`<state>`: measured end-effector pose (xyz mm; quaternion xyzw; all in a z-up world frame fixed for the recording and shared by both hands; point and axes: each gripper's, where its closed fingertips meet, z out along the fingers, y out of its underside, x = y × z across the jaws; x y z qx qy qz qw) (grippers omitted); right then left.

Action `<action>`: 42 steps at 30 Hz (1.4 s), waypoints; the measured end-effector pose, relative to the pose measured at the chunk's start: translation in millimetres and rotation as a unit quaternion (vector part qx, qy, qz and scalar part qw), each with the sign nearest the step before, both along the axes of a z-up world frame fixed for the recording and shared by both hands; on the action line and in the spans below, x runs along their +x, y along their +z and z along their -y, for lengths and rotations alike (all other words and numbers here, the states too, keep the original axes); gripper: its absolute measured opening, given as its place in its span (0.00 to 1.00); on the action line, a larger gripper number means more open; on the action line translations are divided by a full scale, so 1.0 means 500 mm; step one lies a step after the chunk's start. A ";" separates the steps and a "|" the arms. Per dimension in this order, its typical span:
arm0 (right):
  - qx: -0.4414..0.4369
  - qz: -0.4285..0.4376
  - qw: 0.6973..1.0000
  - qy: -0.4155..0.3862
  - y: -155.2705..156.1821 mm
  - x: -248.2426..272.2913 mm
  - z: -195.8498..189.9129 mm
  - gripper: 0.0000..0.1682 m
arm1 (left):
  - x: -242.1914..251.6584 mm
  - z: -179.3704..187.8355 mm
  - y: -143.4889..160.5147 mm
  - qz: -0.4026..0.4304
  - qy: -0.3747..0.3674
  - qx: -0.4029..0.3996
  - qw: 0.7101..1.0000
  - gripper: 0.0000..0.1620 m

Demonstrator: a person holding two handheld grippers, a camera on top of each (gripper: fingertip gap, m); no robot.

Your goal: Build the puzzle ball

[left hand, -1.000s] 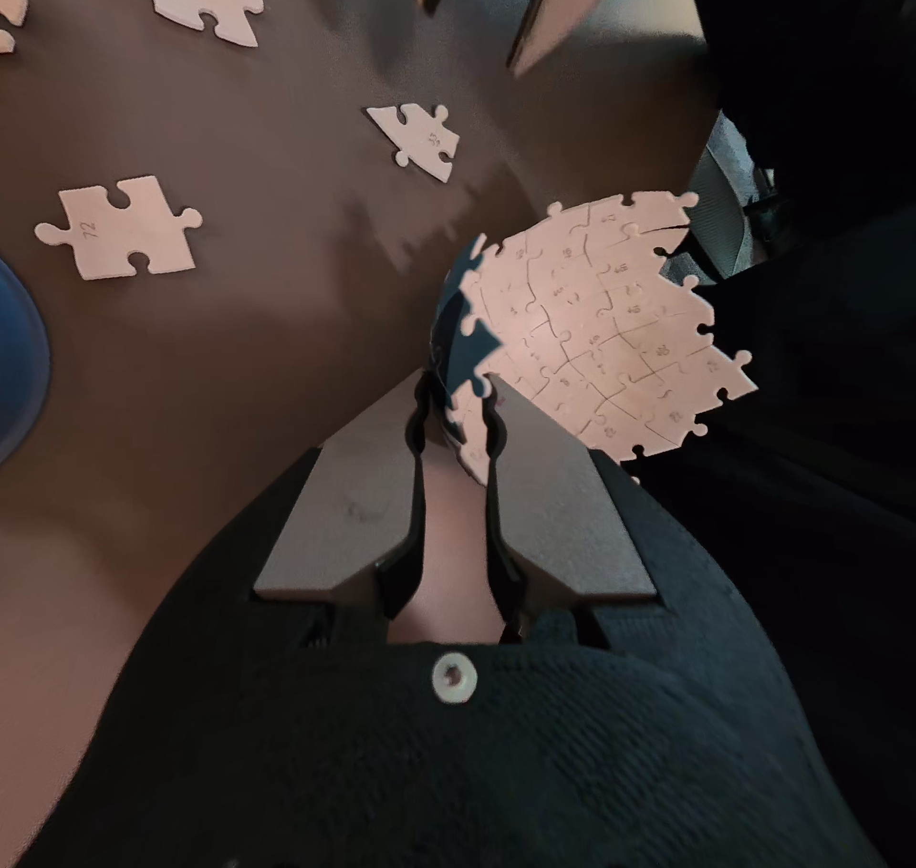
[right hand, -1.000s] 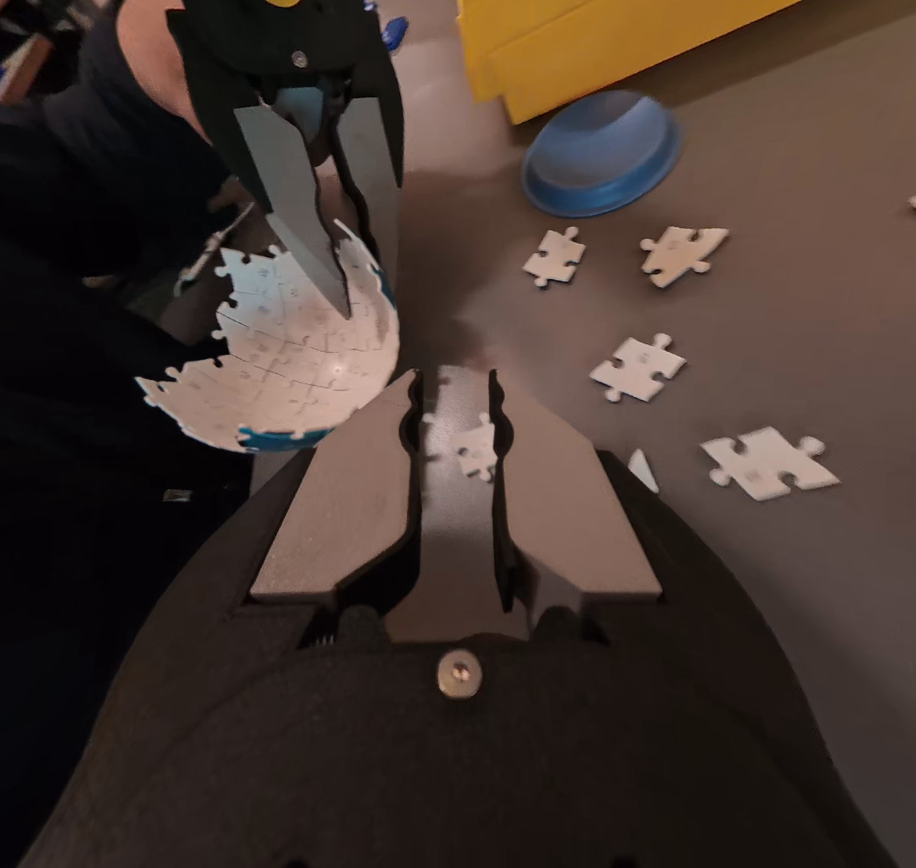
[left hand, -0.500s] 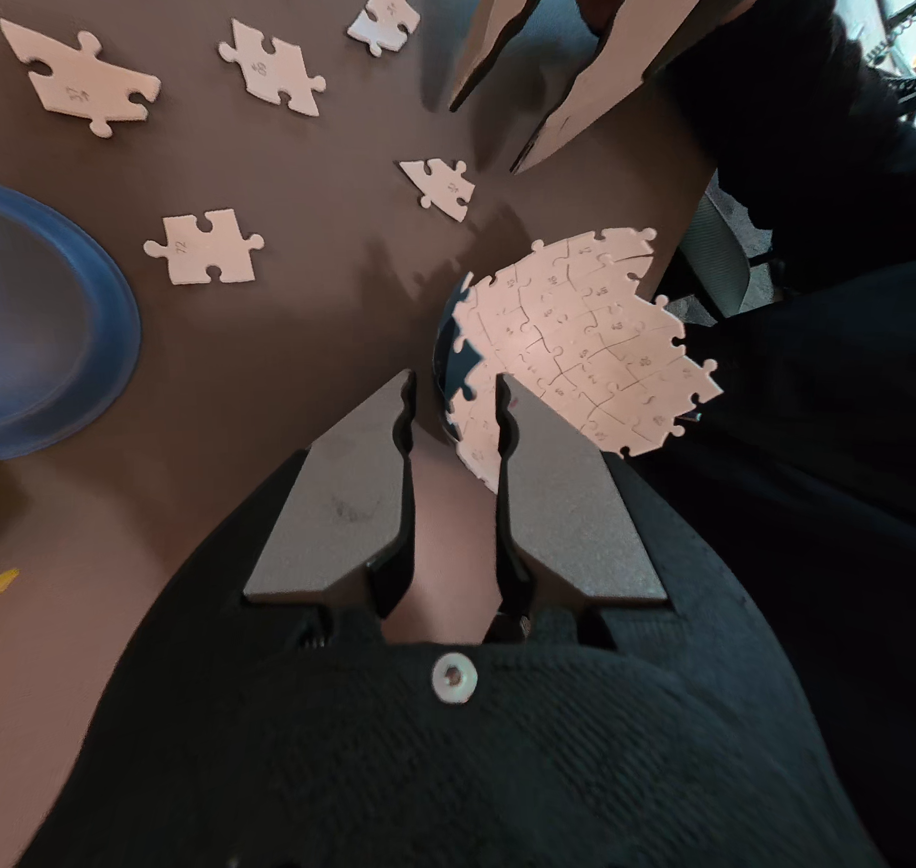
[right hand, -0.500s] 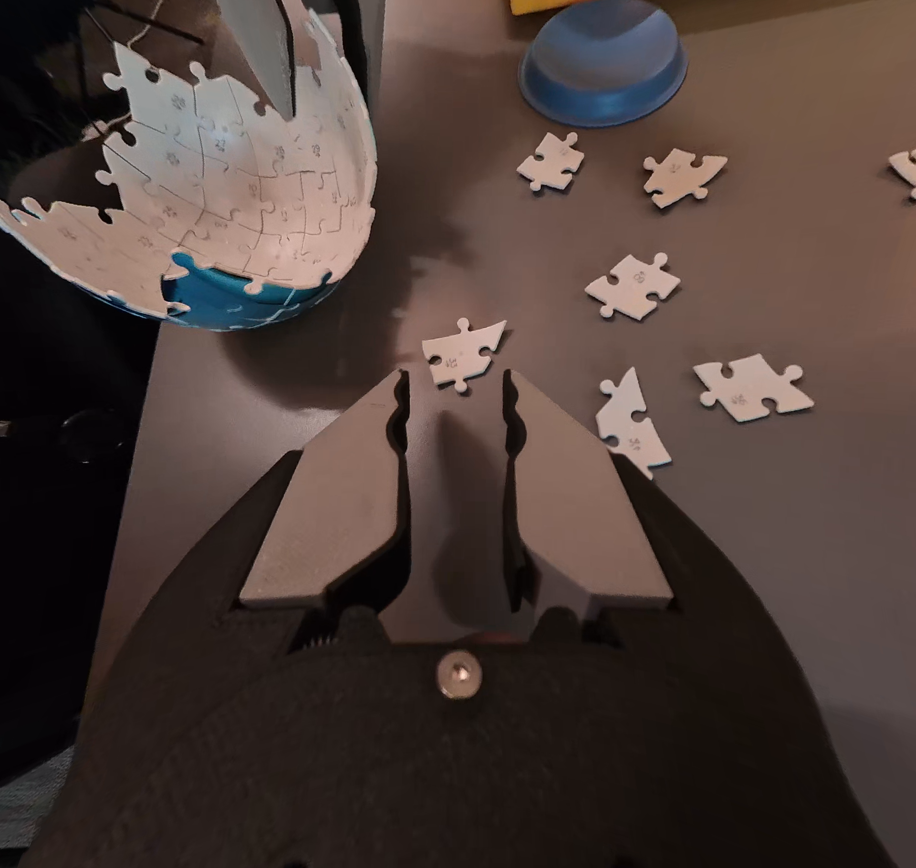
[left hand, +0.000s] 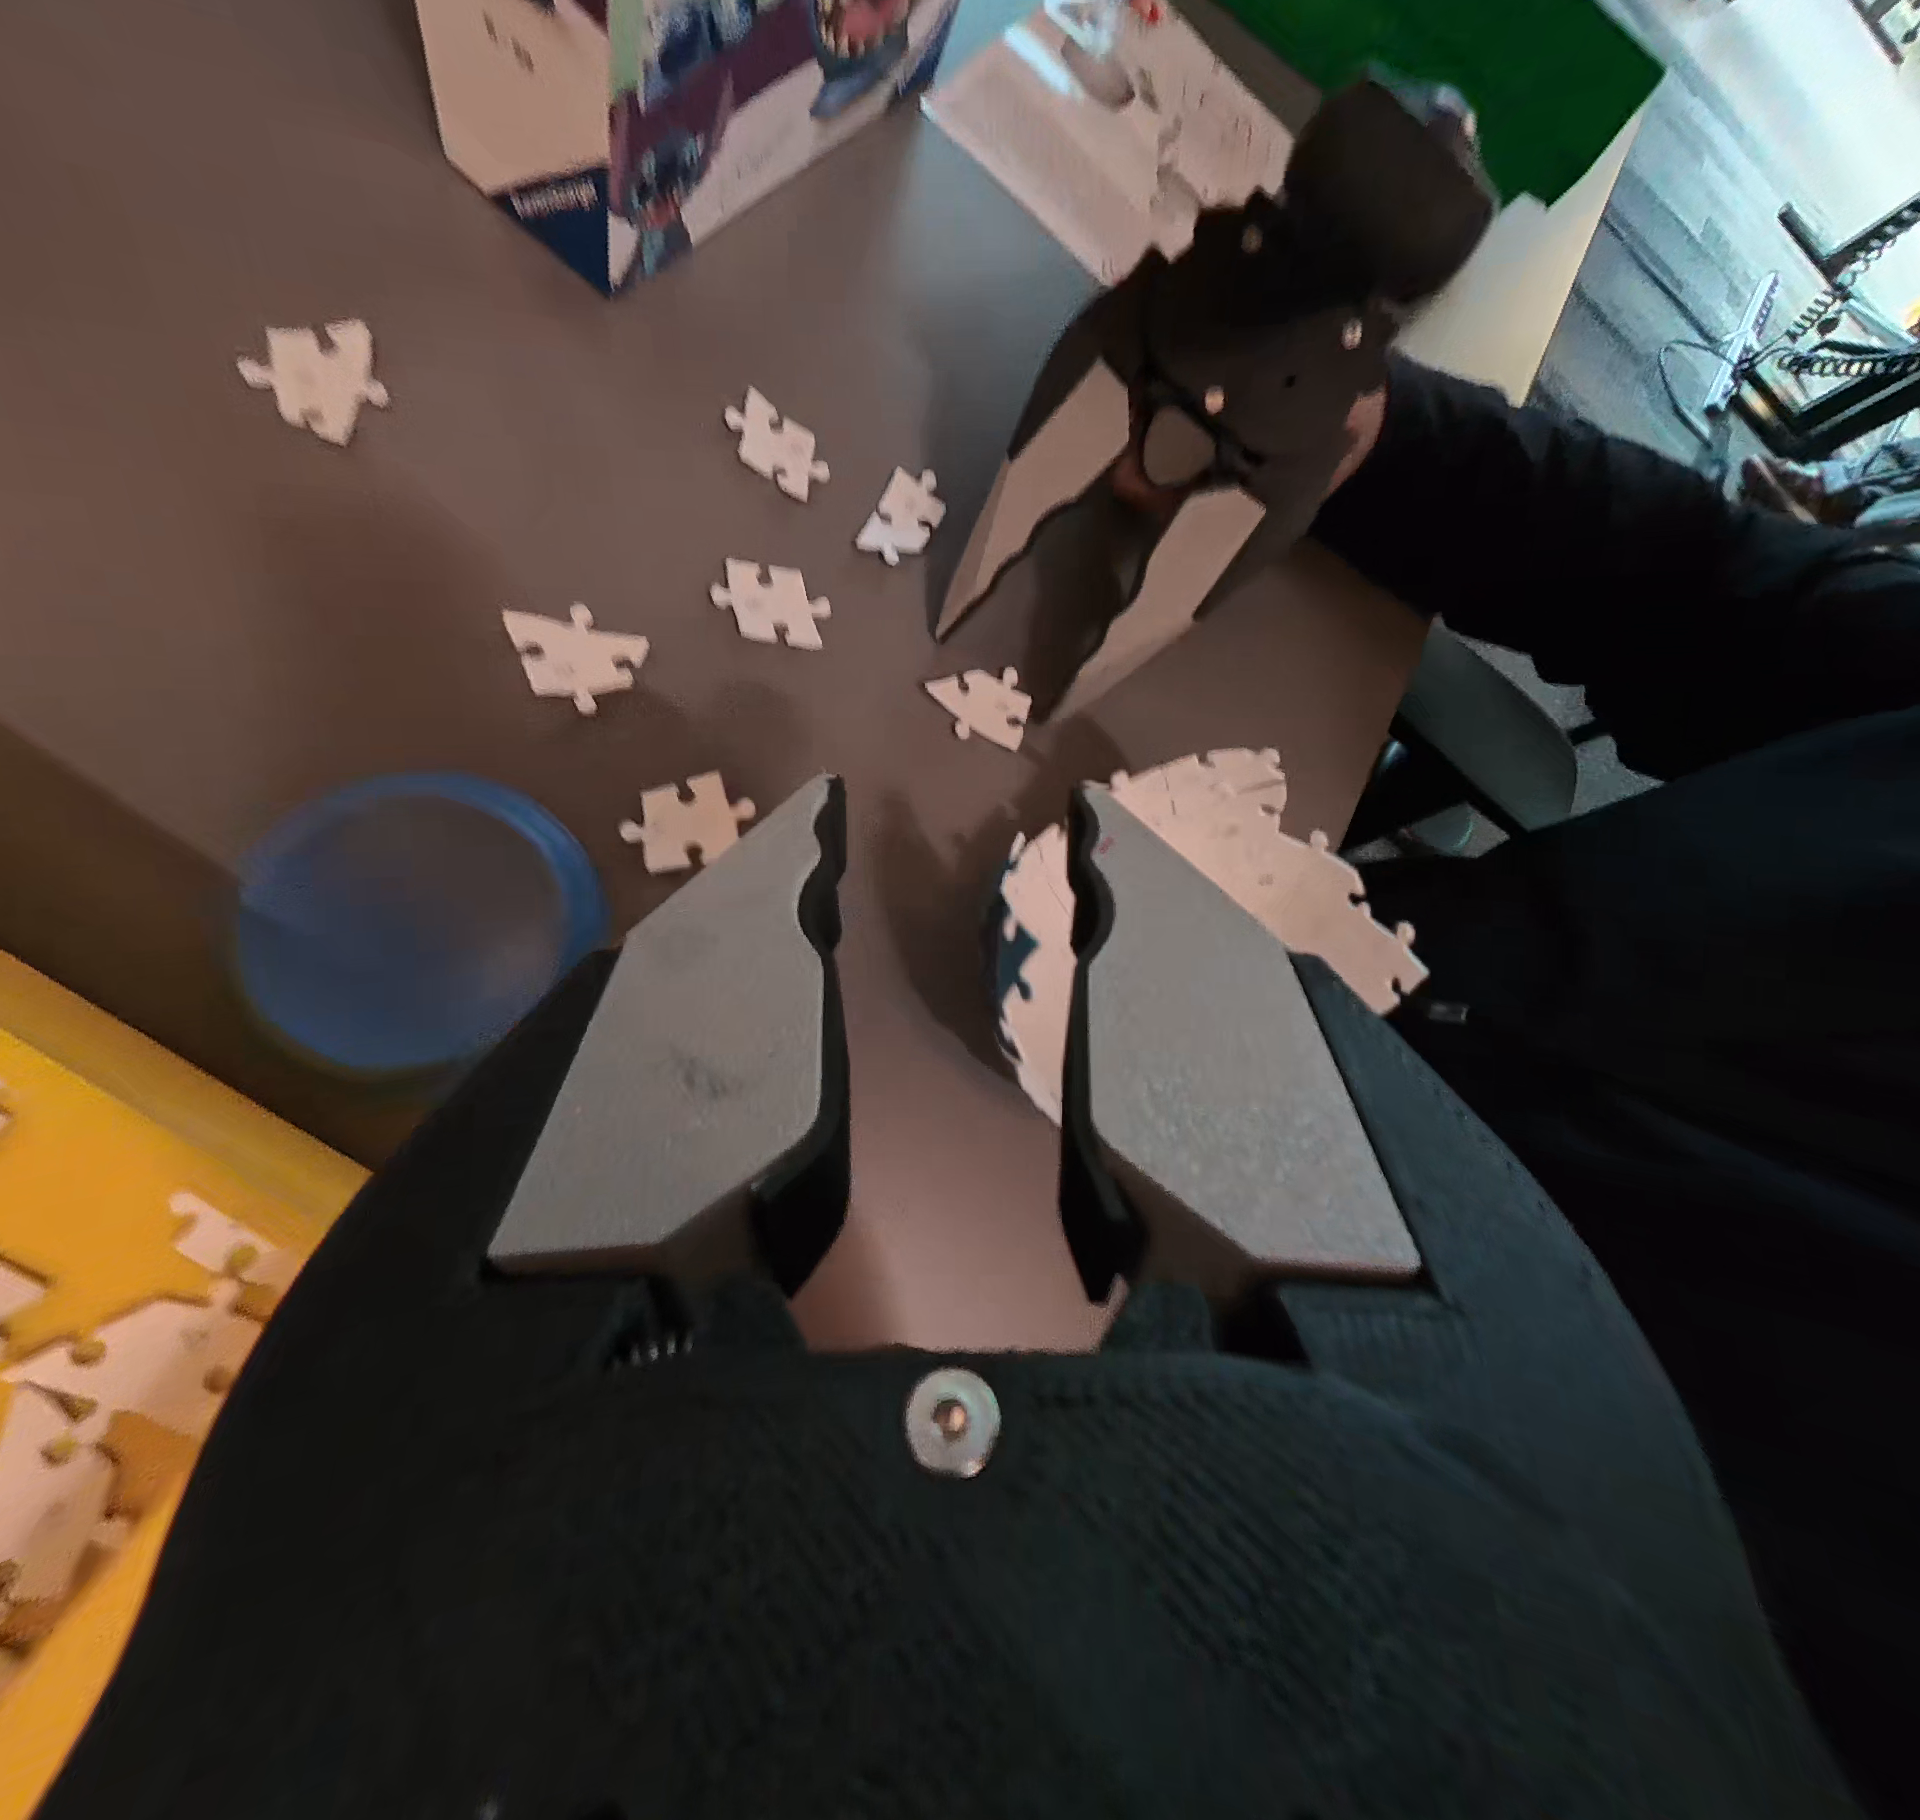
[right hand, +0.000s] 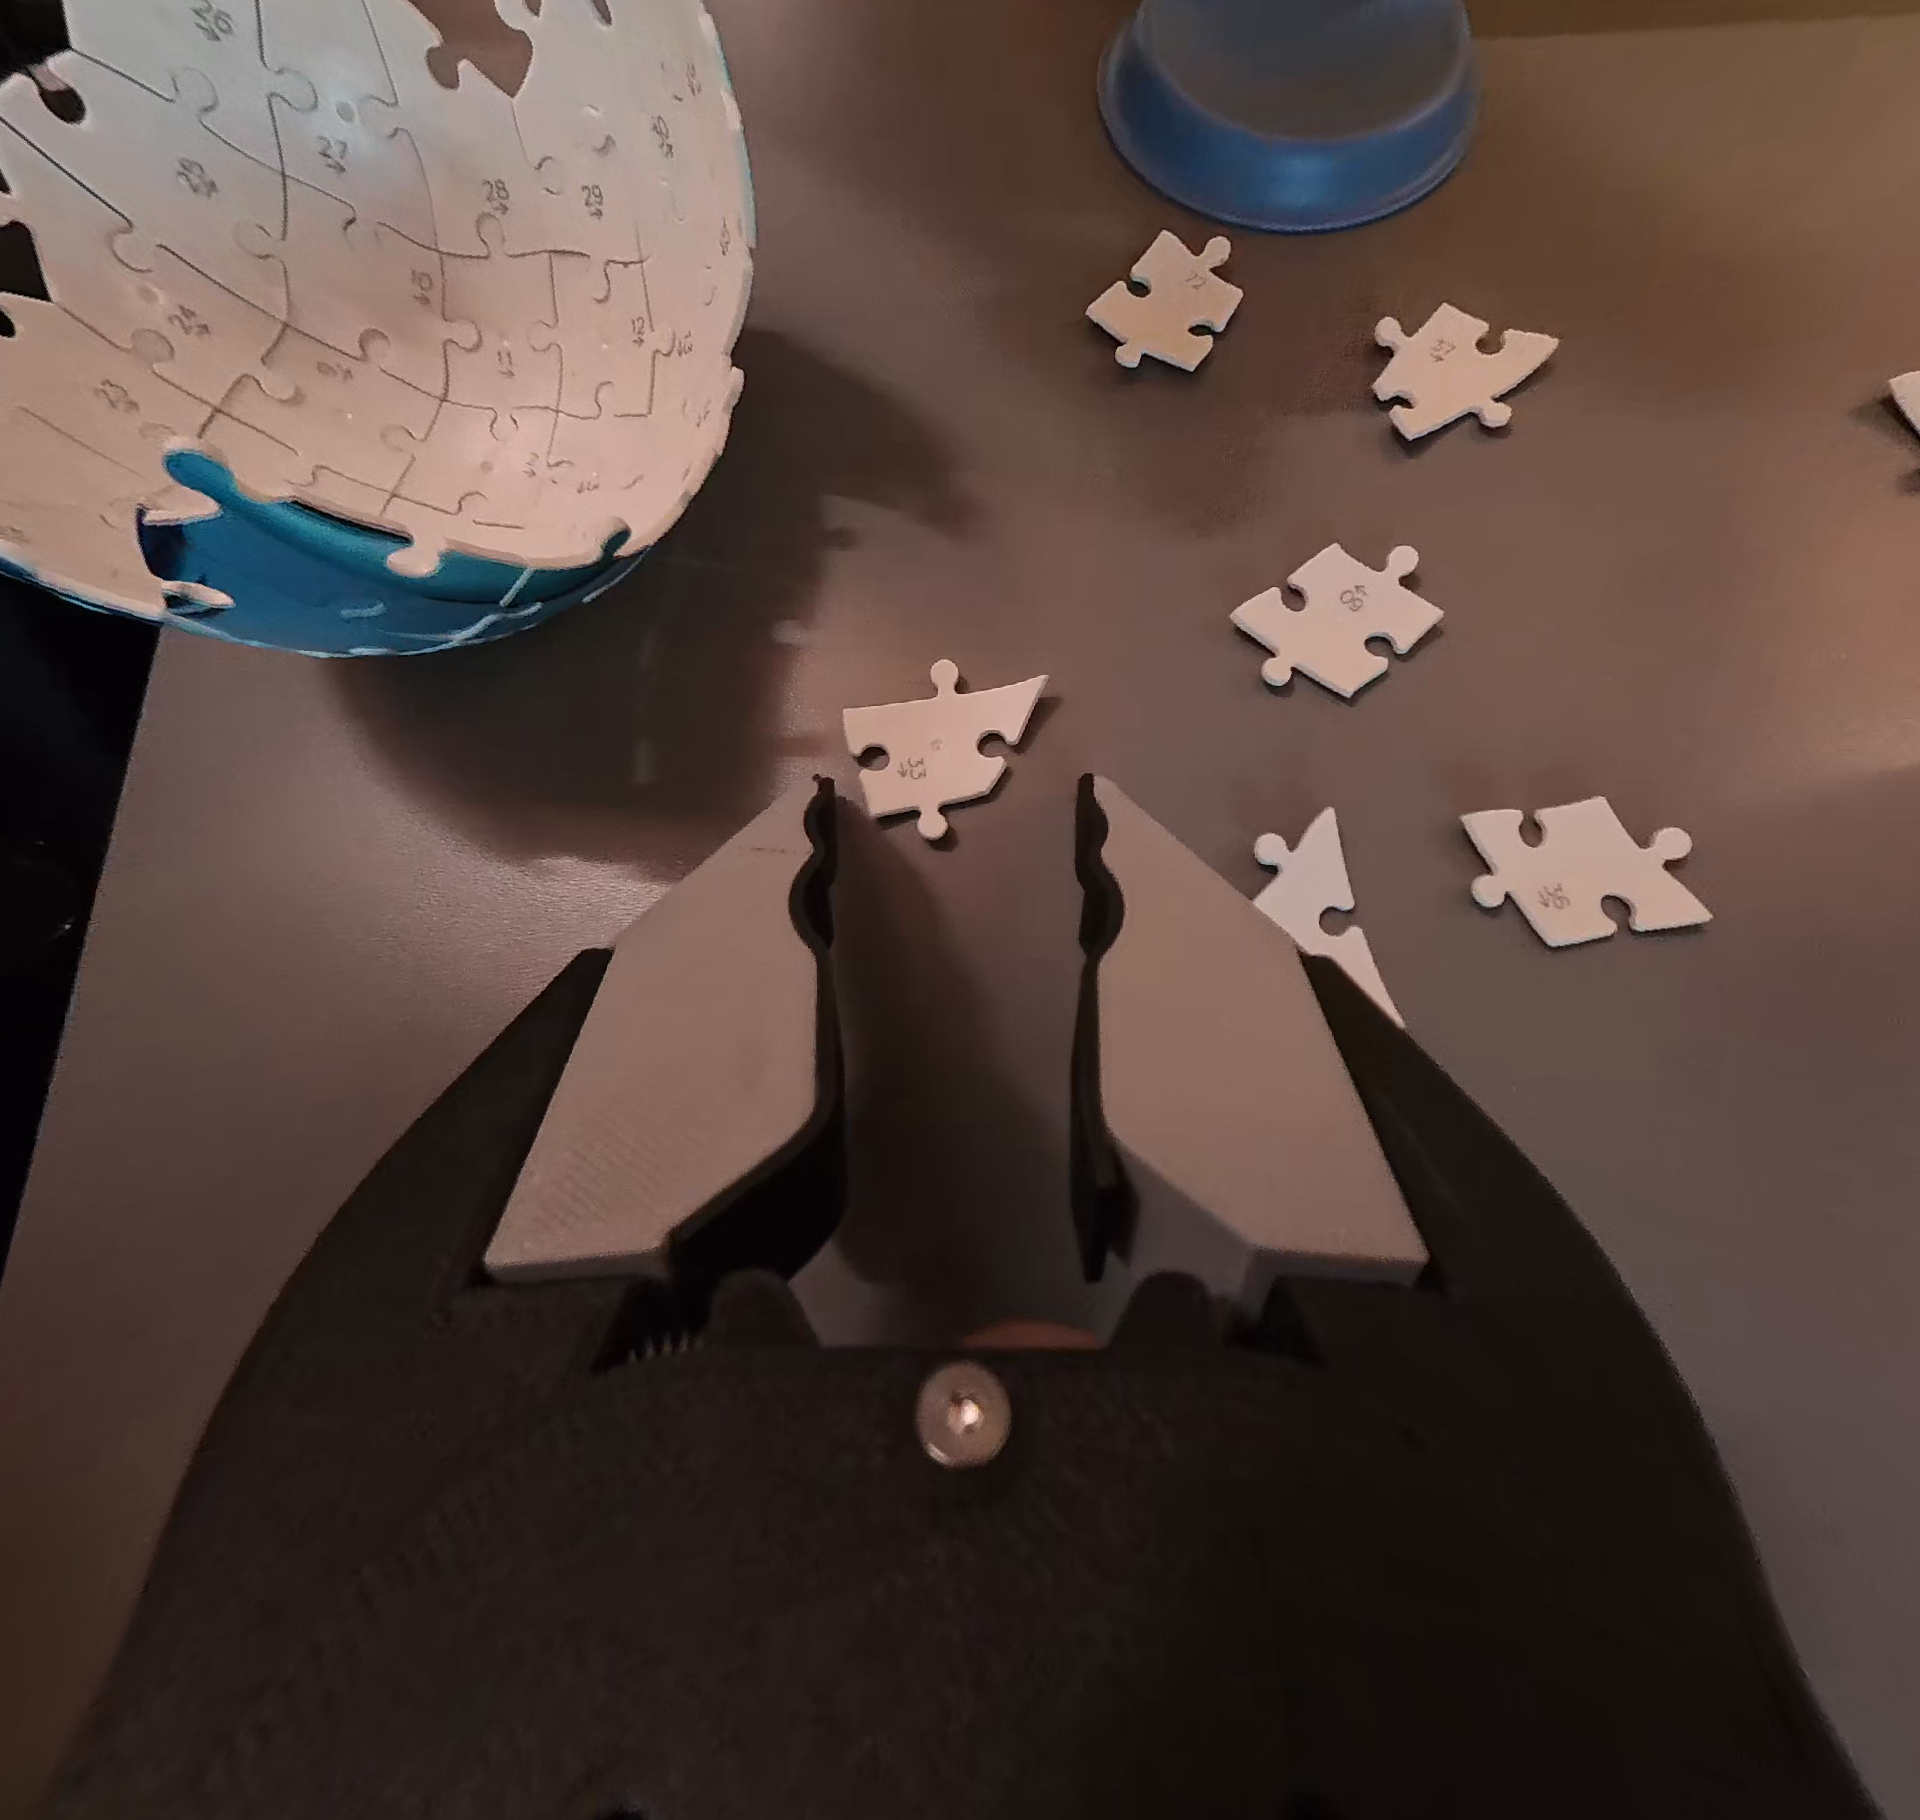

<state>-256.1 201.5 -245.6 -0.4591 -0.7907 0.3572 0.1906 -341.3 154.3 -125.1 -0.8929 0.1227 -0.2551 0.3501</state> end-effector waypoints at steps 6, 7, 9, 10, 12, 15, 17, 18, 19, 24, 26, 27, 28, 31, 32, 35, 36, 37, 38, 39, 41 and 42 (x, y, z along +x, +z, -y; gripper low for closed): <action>0.021 -0.010 1.000 0.006 -0.003 -0.006 0.002 0.29 | -0.033 -0.110 0.036 0.003 0.012 0.066 0.998 0.29; 0.021 -0.010 1.000 0.005 -0.003 -0.007 0.002 0.29 | -0.033 -0.125 0.030 0.008 0.009 0.068 0.998 0.30; 0.021 -0.010 1.000 0.002 -0.003 -0.010 0.000 0.30 | -0.026 -0.149 0.014 0.024 0.000 0.066 0.998 0.30; 0.020 -0.010 1.000 0.002 -0.003 -0.011 0.000 0.30 | -0.023 -0.159 0.002 0.024 -0.005 0.064 0.998 0.30; 0.018 -0.009 1.000 0.004 -0.003 -0.013 0.002 0.31 | -0.020 -0.174 -0.022 0.011 -0.014 0.061 0.998 0.30; 0.014 -0.007 1.000 0.006 -0.003 -0.014 0.003 0.33 | -0.022 -0.191 -0.053 -0.016 -0.014 0.061 0.998 0.30; 0.017 -0.008 1.000 0.007 -0.003 -0.016 0.004 0.33 | -0.023 -0.193 -0.062 -0.038 -0.007 0.064 0.997 0.30; 0.020 -0.009 1.000 0.007 -0.004 -0.017 0.005 0.33 | -0.022 -0.193 -0.060 -0.051 -0.006 0.078 0.996 0.29; 0.021 -0.010 1.000 0.008 -0.004 -0.018 0.006 0.33 | -0.021 -0.191 -0.057 -0.061 -0.002 0.090 0.994 0.28; 0.021 -0.010 1.000 0.013 -0.004 -0.019 0.011 0.33 | -0.020 -0.184 -0.058 -0.083 0.014 0.105 0.991 0.27; 0.023 -0.013 0.999 0.022 -0.003 -0.016 0.015 0.23 | -0.019 -0.182 -0.067 -0.080 0.010 0.096 0.992 0.28; 0.024 -0.015 0.999 0.024 -0.003 -0.015 0.017 0.19 | -0.019 -0.183 -0.071 -0.078 0.010 0.093 0.993 0.28; 0.025 -0.015 0.999 0.024 -0.003 -0.015 0.016 0.19 | -0.019 -0.183 -0.076 -0.079 0.010 0.088 0.993 0.28; 0.027 -0.015 0.999 0.023 -0.003 -0.016 0.017 0.19 | -0.019 -0.183 -0.085 -0.091 0.010 0.081 0.992 0.28; 0.028 -0.016 0.999 0.023 -0.003 -0.017 0.017 0.18 | -0.018 -0.182 -0.084 -0.097 0.010 0.084 0.992 0.28; 0.035 -0.020 0.999 0.015 -0.002 -0.018 0.014 0.18 | -0.017 -0.186 -0.081 -0.100 0.020 0.094 0.990 0.28; 0.040 -0.024 0.999 0.010 -0.001 -0.018 0.012 0.18 | -0.017 -0.181 -0.082 -0.092 0.028 0.082 0.992 0.28; 0.044 -0.028 0.999 0.007 0.001 -0.018 0.011 0.18 | -0.016 -0.173 -0.079 -0.084 0.035 0.071 0.993 0.29; 0.043 -0.032 0.999 0.005 0.004 -0.017 0.011 0.18 | -0.014 -0.164 -0.070 -0.078 0.041 0.069 0.994 0.30; 0.041 -0.035 0.999 0.003 0.008 -0.015 0.011 0.18 | -0.013 -0.154 -0.058 -0.077 0.047 0.069 0.994 0.30; 0.042 -0.042 0.998 -0.005 0.016 -0.014 0.006 0.18 | -0.019 -0.130 -0.035 -0.094 0.064 0.059 0.992 0.30; 0.044 -0.046 0.998 -0.010 0.021 -0.013 0.001 0.18 | -0.023 -0.118 -0.020 -0.106 0.073 0.058 0.990 0.30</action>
